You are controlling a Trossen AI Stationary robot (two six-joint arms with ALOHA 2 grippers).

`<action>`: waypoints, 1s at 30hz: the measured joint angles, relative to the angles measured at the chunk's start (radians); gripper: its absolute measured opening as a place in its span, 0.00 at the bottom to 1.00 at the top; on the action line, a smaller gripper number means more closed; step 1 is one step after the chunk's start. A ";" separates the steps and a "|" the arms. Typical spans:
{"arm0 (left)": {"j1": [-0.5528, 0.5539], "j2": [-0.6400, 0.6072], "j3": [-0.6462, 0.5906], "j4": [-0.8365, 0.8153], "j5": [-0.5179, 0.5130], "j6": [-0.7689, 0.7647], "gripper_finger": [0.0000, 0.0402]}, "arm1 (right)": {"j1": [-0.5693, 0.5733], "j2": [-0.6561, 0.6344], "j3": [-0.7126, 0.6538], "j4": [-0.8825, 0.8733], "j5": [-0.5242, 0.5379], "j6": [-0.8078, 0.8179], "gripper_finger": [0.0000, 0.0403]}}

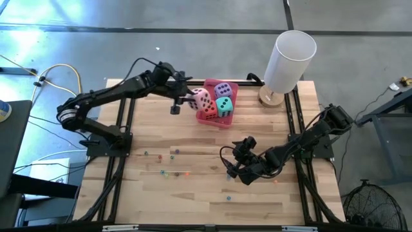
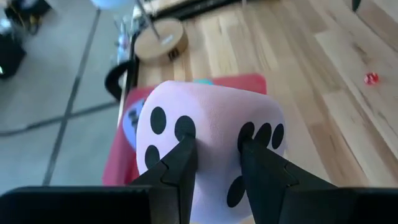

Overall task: Pick & Place Dice
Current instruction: Put the large pink dice into the bin

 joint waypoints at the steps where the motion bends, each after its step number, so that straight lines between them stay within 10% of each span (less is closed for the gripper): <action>1: -0.008 0.013 0.000 0.029 0.000 0.001 0.26 | 0.000 0.000 0.000 0.003 0.000 0.002 0.99; 30: -0.164 0.222 0.001 0.218 -0.288 0.260 0.26 | 0.000 0.000 0.000 0.012 -0.024 0.011 0.99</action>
